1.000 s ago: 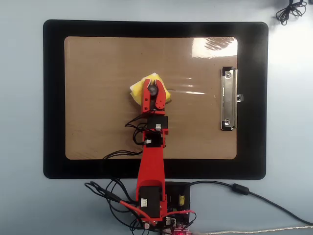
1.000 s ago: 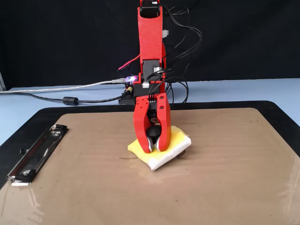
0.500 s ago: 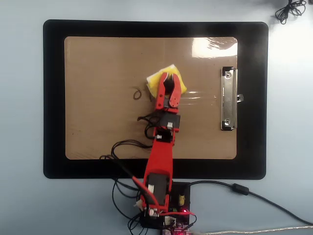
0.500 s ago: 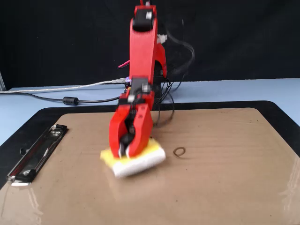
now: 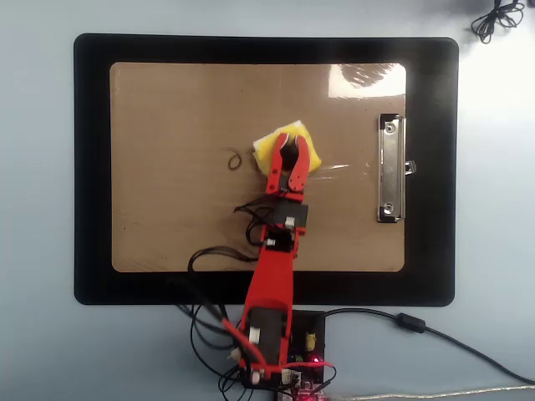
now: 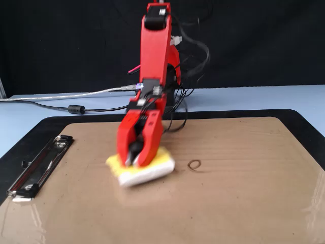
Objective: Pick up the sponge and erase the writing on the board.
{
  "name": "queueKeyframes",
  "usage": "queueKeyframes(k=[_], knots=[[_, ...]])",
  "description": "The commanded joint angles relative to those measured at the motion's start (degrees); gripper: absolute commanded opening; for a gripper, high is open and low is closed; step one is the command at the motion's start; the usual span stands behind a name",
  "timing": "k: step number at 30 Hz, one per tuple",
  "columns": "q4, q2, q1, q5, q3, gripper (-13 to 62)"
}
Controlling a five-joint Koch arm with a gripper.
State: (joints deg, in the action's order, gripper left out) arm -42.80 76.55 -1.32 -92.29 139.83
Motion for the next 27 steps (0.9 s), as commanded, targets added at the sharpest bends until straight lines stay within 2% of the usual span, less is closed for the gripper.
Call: queueKeyframes(k=[1,2,4,7,9,11,15,16,18,22,23,24,27], knots=[[1.05,13.62,2.37,0.00,9.93,-8.0],[2.99,16.61,2.64,0.00,12.39,-8.0],[4.92,12.74,2.72,0.09,8.70,-8.0],[4.92,-4.66,2.29,0.26,-9.49,-8.0],[5.01,-11.78,2.46,0.44,-18.63,-8.0],[5.01,-7.47,2.46,0.44,-13.27,-8.0],[5.71,19.69,2.64,0.44,15.21,-8.0],[5.98,23.29,2.72,0.44,17.75,-8.0],[7.12,19.69,2.72,0.35,12.57,-8.0],[7.38,-4.66,1.14,0.44,-13.36,-8.0],[7.56,-5.71,1.05,0.35,-14.50,-8.0],[7.38,-4.22,1.14,0.44,-11.69,-8.0],[7.73,14.33,1.32,0.35,8.17,-8.0]])
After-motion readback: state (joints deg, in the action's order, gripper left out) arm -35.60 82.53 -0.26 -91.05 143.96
